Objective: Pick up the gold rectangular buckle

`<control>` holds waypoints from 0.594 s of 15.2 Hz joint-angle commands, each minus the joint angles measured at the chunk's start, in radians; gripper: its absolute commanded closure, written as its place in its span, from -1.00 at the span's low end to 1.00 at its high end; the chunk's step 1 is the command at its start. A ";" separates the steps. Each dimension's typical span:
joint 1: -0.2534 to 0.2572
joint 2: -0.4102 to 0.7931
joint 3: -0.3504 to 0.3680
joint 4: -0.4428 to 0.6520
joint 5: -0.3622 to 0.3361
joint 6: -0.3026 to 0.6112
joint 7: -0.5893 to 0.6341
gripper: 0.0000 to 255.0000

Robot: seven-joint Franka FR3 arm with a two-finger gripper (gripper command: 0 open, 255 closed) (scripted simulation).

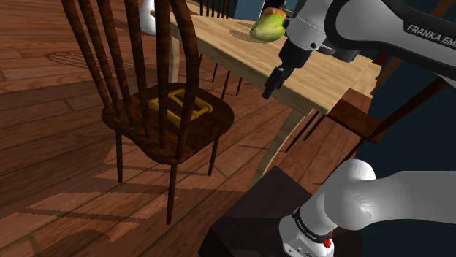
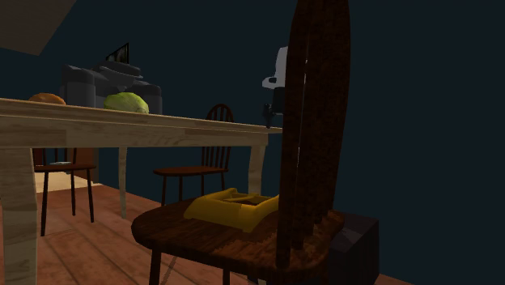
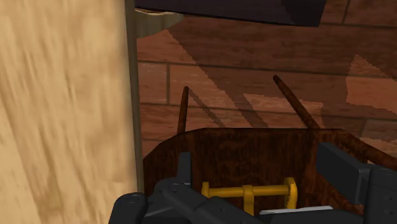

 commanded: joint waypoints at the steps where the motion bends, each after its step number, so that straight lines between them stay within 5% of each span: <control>1: 0.000 0.000 0.000 0.000 0.000 0.000 0.000 -1.00; 9: 0.003 0.294 0.036 0.103 0.005 0.157 0.036 -1.00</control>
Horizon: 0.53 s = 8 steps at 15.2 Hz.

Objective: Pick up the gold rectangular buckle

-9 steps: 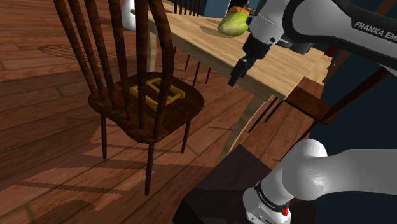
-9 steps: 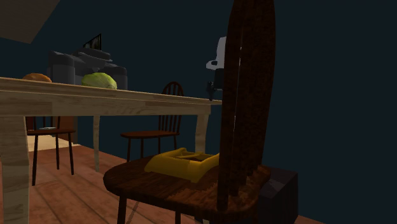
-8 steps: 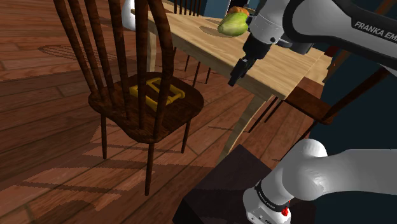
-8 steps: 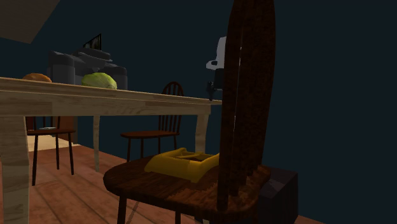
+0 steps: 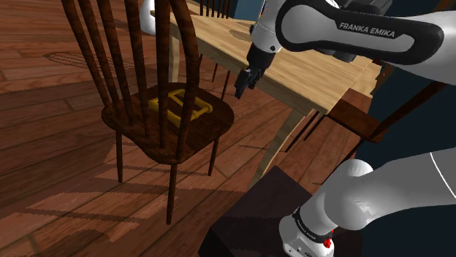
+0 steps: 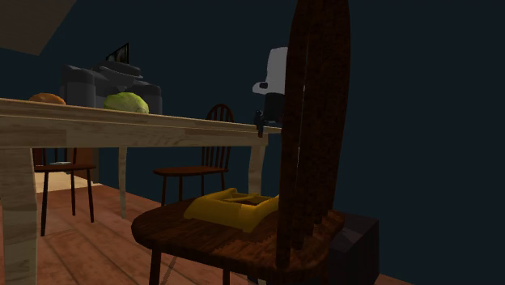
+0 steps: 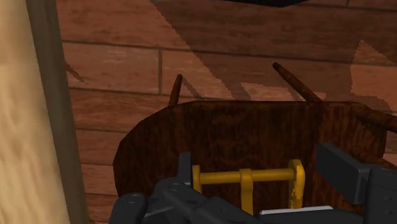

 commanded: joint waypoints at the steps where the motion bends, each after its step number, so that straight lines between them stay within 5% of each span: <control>1: -0.001 0.075 0.007 0.034 -0.002 0.032 0.007 -1.00; 8: 0.003 0.348 0.034 0.200 -0.019 0.108 0.041 -1.00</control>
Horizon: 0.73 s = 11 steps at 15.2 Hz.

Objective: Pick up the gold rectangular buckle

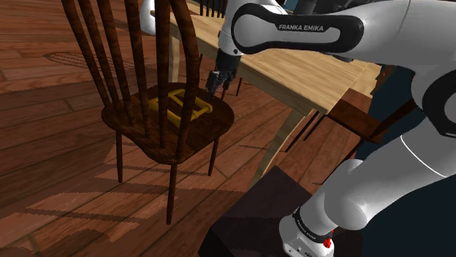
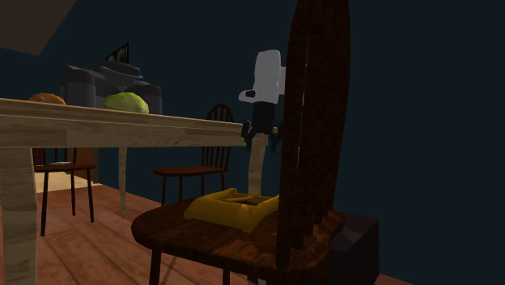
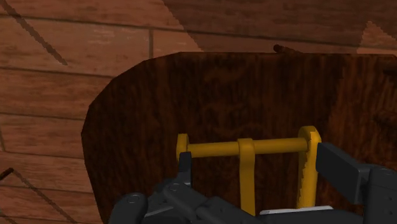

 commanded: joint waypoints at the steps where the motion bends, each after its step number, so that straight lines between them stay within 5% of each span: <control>1: 0.003 0.076 0.008 0.049 -0.007 0.018 0.012 -1.00; 11: 0.034 0.491 0.025 0.423 -0.053 0.012 0.054 -1.00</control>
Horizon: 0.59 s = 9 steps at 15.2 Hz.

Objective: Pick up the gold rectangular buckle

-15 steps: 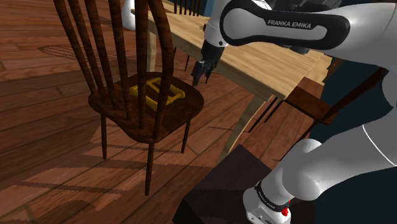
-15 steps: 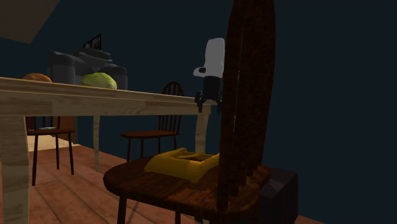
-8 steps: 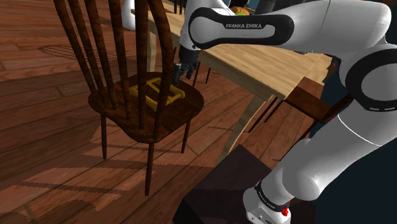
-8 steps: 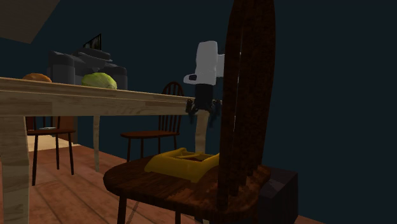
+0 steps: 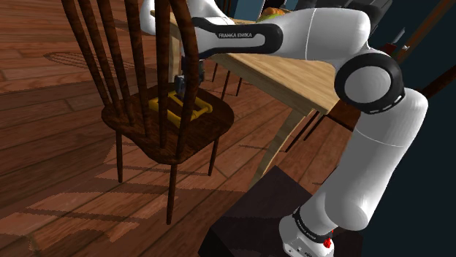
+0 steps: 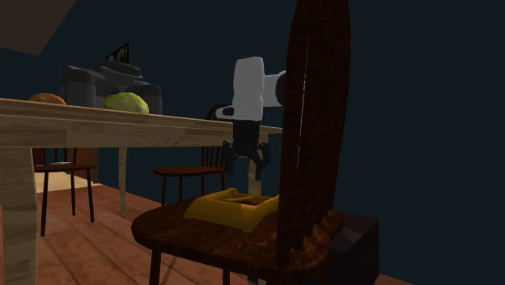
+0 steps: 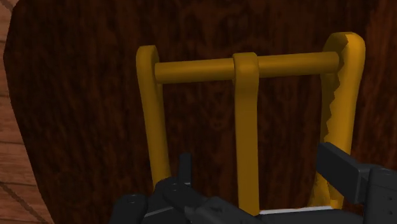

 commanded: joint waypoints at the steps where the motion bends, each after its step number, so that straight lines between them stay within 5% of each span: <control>1: 0.011 0.086 0.002 0.083 -0.010 -0.006 0.010 -1.00; 9: 0.012 0.118 -0.001 0.023 -0.017 0.084 0.018 -1.00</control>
